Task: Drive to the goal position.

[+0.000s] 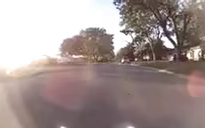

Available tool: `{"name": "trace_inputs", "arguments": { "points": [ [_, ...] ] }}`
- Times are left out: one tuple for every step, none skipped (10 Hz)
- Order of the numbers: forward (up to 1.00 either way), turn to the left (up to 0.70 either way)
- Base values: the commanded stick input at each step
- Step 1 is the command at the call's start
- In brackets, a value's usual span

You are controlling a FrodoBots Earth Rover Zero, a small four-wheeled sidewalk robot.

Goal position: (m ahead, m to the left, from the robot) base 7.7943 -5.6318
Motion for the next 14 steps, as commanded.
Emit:
{"name": "trace_inputs", "arguments": {
  "points": [
    [1.00, 0.04],
    [1.00, 0.05],
    [1.00, 0.05],
    [1.00, 0.06],
    [1.00, 0.06],
    [1.00, 0.07],
    [1.00, 0.10],
    [1.00, 0.04],
    [1.00, 0.01],
    [1.00, 0.01],
    [1.00, 0.00],
    [1.00, -0.02],
    [1.00, -0.22],
    [1.00, -0.31]
  ]
}}
